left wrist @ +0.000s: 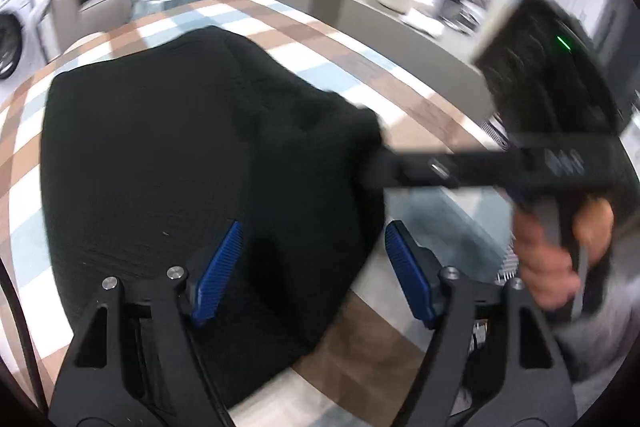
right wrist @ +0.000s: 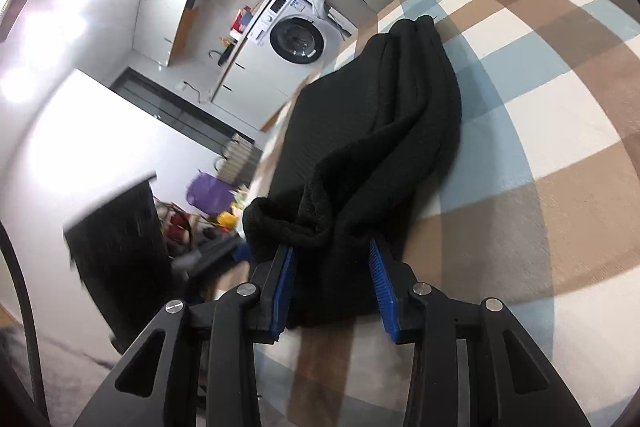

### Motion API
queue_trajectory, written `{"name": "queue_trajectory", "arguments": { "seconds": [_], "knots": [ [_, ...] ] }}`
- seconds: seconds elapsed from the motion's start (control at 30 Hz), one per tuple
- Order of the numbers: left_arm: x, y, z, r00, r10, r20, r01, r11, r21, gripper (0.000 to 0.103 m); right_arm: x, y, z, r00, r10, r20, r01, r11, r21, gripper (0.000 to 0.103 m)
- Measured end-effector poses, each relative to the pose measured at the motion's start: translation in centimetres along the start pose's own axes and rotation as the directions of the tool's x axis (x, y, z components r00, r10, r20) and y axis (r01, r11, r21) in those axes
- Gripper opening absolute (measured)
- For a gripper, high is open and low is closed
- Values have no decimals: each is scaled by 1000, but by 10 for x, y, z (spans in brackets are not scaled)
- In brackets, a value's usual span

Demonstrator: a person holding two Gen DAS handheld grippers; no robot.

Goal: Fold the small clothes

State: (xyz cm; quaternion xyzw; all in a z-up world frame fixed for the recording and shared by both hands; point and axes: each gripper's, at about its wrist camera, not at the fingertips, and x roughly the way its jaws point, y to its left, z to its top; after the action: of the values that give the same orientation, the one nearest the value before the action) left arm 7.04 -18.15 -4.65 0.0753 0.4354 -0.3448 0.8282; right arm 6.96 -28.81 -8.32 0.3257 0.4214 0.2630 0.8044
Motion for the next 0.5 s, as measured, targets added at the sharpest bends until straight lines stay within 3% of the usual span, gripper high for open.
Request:
{"name": "queue_trajectory", "arguments": {
  "seconds": [0.03, 0.17, 0.23, 0.3, 0.4, 0.5],
  "knots": [
    [-1, -4, -2, 1000, -1, -1, 1, 1000, 27, 71, 1, -1, 1, 1000, 1, 0, -1, 1000, 12, 38],
    [12, -19, -4, 995, 101, -15, -99, 989, 107, 71, 6, -6, 6, 996, 85, 4, -85, 993, 87, 38],
    [16, -19, -2, 994, 110, -11, -108, 989, 103, 65, 7, -3, 9, 992, 123, 15, -124, 987, 106, 38],
    [15, -14, 1, 993, 118, -2, -117, 991, 68, 47, 6, 4, 11, 989, 147, 21, -149, 984, 94, 38],
    [6, 7, 6, 997, 74, 37, -73, 997, -40, 40, -3, 8, 14, 993, 108, 36, -110, 992, 58, 39],
    [-8, 29, 7, 994, 79, 76, -69, 990, -120, 40, -22, -2, 15, 996, 28, 87, -34, 997, 66, 41]
  ]
}}
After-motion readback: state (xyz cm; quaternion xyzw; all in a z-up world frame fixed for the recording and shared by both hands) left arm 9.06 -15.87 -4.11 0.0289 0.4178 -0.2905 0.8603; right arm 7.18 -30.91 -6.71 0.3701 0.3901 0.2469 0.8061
